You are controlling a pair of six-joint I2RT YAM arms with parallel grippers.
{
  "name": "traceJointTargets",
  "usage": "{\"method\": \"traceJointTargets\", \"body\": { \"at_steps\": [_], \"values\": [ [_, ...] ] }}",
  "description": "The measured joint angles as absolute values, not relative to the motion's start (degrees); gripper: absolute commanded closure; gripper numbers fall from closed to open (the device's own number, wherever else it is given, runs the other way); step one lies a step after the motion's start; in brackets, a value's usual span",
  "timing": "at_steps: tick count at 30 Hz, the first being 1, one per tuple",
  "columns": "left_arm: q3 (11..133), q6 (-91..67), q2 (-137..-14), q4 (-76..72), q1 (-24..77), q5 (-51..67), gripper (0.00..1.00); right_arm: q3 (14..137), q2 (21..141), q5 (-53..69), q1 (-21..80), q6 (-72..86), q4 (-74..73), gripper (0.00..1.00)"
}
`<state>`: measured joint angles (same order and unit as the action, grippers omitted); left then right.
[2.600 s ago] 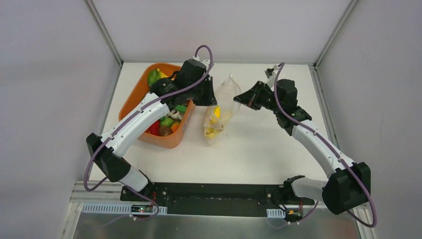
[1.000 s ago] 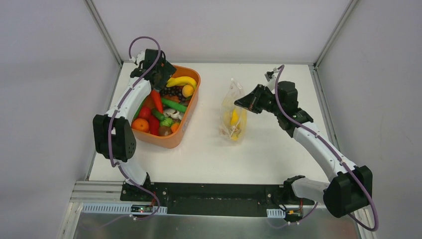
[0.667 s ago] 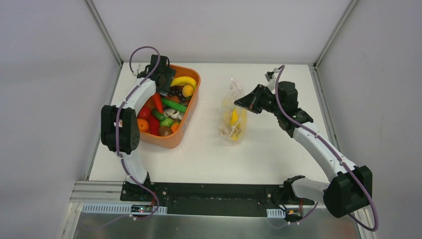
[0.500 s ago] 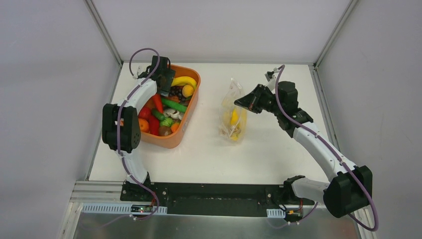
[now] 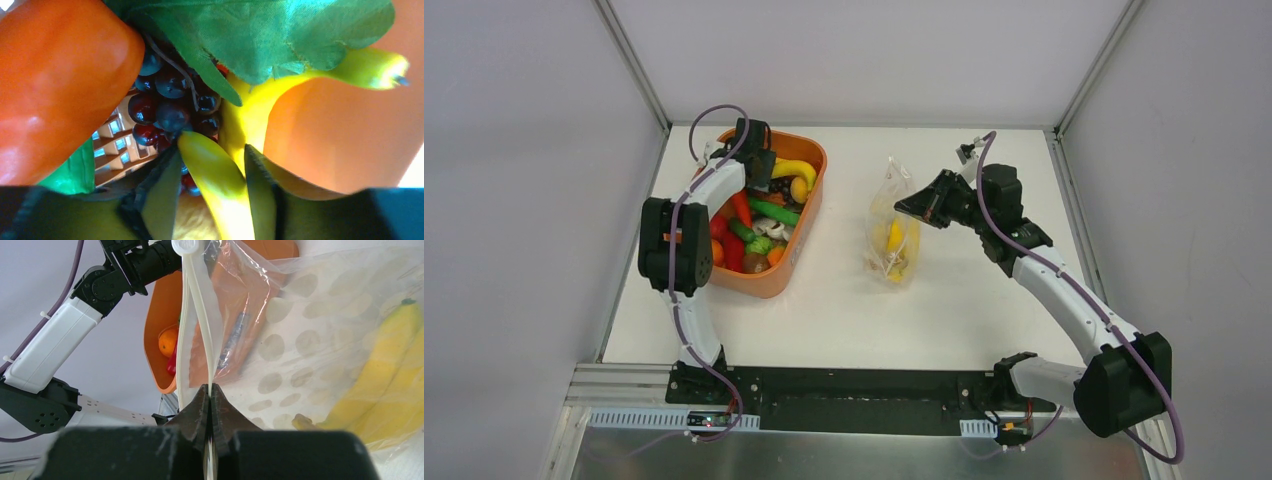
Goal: Place the food in the zip-top bag and seal the zipper
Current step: Pick up the fake fruit from the bin.
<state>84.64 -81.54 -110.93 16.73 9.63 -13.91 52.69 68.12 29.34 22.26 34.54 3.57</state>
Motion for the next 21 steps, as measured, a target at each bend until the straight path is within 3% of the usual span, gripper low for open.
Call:
{"method": "traceJointTargets", "body": {
  "at_steps": [2, 6, 21],
  "values": [
    [84.6, -81.6, -111.0, 16.4, 9.6, -13.9, 0.71, 52.7, 68.1, 29.3, 22.3, 34.5, 3.6, 1.00],
    [83.1, -81.3, -110.4, 14.0, 9.6, -13.9, 0.81, 52.7, 68.1, 29.3, 22.3, 34.7, 3.7, 1.00],
    [70.5, -72.3, -85.5, 10.4, 10.4, -20.8, 0.85, 52.0, 68.1, 29.3, 22.3, 35.4, 4.5, 1.00]
  ]
}}
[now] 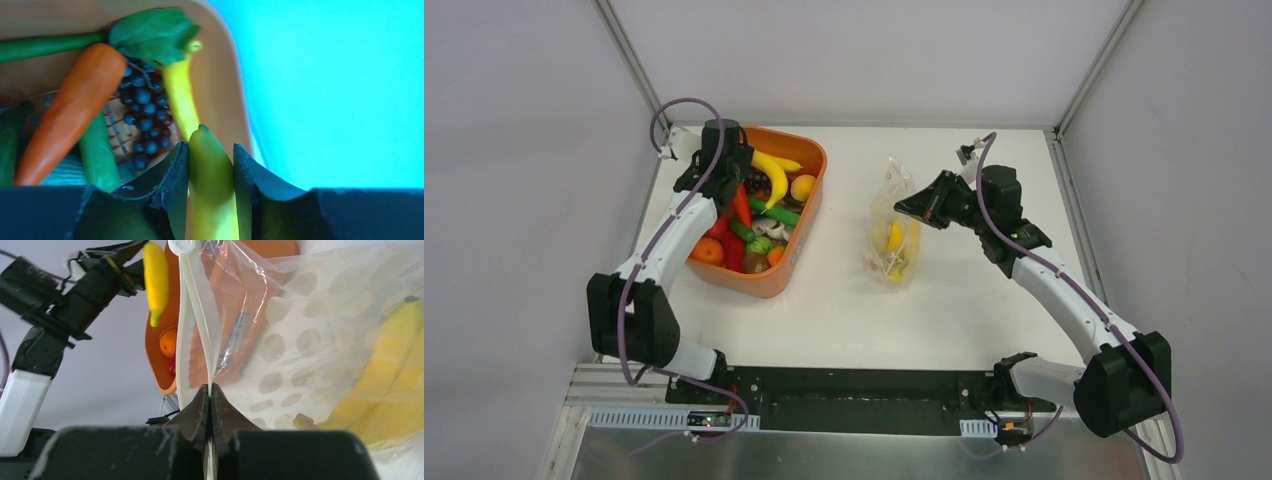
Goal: Place the food in the zip-top bag and seal the zipper
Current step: Pick up the fake fruit from the bin, then place the fake fruit in the zipper food storage bag.
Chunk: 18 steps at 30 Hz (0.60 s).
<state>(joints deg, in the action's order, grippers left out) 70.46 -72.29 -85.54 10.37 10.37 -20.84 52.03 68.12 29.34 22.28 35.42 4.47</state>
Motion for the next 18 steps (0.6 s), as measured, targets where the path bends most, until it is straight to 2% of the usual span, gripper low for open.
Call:
{"method": "traceJointTargets", "body": {
  "at_steps": [7, 12, 18],
  "values": [
    [73.1, -64.4, -77.4, 8.8, 22.1, -28.2, 0.83, 52.1, 68.1, 27.9, 23.2, 36.1, 4.5, 1.00],
    [75.9, -58.2, -76.8, 4.3, 32.3, -30.9, 0.83, 53.7, 68.3, 24.3, 24.9, 36.6, 2.5, 1.00],
    [76.7, -52.4, -77.4, -2.4, 39.3, -32.4, 0.82, 55.0, 68.3, 18.1, 27.3, 37.2, 0.7, 1.00]
  ]
}}
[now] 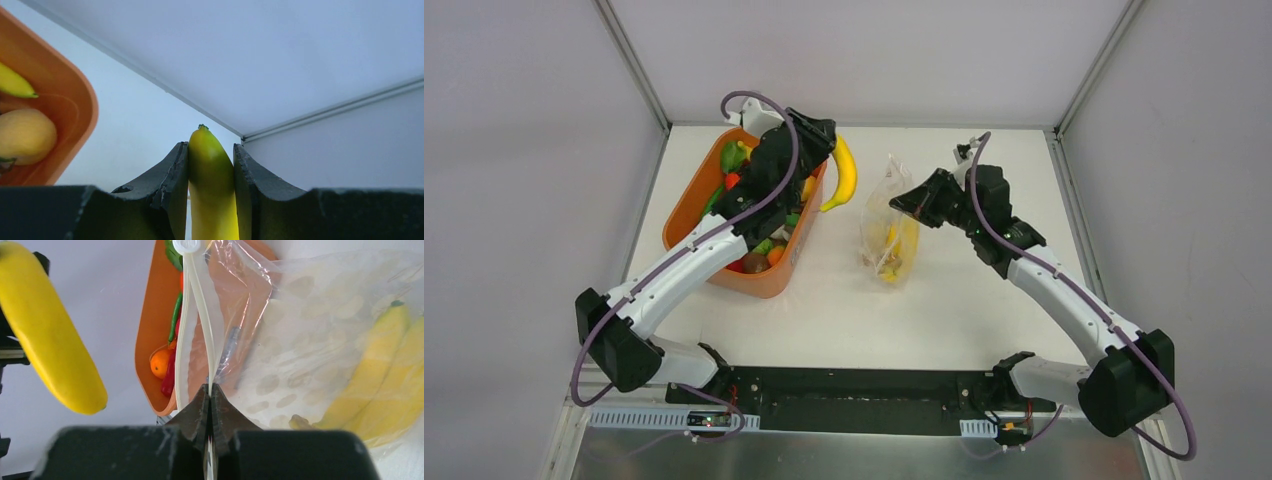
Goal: Place the food in the zip-top bag and seal the zipper
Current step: Place the fake fruit in the zipper food storage bag.
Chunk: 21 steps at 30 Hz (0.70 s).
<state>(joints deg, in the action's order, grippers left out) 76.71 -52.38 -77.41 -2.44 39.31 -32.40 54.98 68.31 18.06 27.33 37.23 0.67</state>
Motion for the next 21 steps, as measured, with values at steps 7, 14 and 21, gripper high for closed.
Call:
{"method": "traceJointTargets", "body": {
  "at_steps": [7, 14, 21],
  "values": [
    [76.7, -45.6, -82.3, -12.8, 44.4, -33.0, 0.82, 55.4, 68.3, 12.8, 29.2, 39.5, -0.4, 1.00],
    [77.1, -42.6, -87.9, -18.2, 46.6, -32.0, 0.82, 57.9, 68.3, 10.0, 30.0, 43.6, -3.4, 1.00],
    [78.1, -42.6, -89.2, -19.1, 49.6, -34.3, 0.83, 58.0, 68.3, 6.4, 31.0, 46.7, -5.0, 1.00]
  ]
}}
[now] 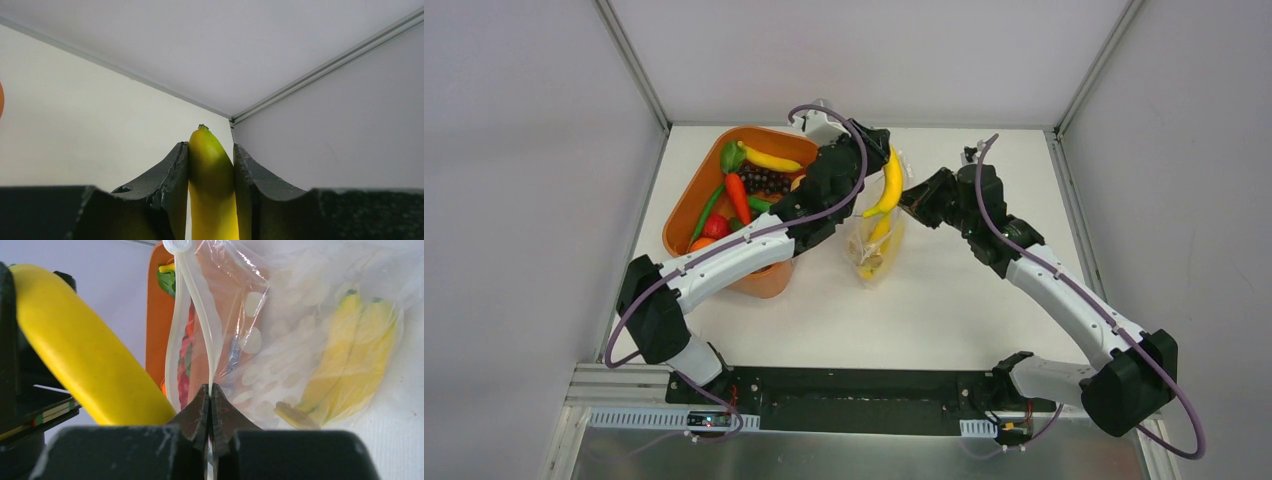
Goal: Place the food in the zip-top bag and seal the zipper
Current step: Place the fake fruit in the zipper food storage bag.
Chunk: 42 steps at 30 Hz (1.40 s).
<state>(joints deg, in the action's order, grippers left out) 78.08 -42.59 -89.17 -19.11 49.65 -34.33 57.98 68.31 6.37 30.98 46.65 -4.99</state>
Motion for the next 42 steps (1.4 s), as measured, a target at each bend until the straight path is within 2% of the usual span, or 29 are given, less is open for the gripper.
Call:
{"method": "traceJointTargets", "body": {
  "at_steps": [14, 27, 42],
  "values": [
    [79.6, -47.8, -90.4, -22.7, 50.7, -42.6, 0.82, 57.9, 68.3, 3.8, 31.9, 49.7, -4.6, 1.00],
    [73.1, -51.3, -93.1, -24.5, 50.6, -45.8, 0.78, 57.5, 68.2, 3.9, 31.9, 50.4, -4.3, 1.00],
    [74.8, -36.9, -93.6, -21.9, 50.7, -47.8, 0.78, 57.5, 68.1, 9.1, 31.2, 52.0, -2.0, 1.00]
  ]
}}
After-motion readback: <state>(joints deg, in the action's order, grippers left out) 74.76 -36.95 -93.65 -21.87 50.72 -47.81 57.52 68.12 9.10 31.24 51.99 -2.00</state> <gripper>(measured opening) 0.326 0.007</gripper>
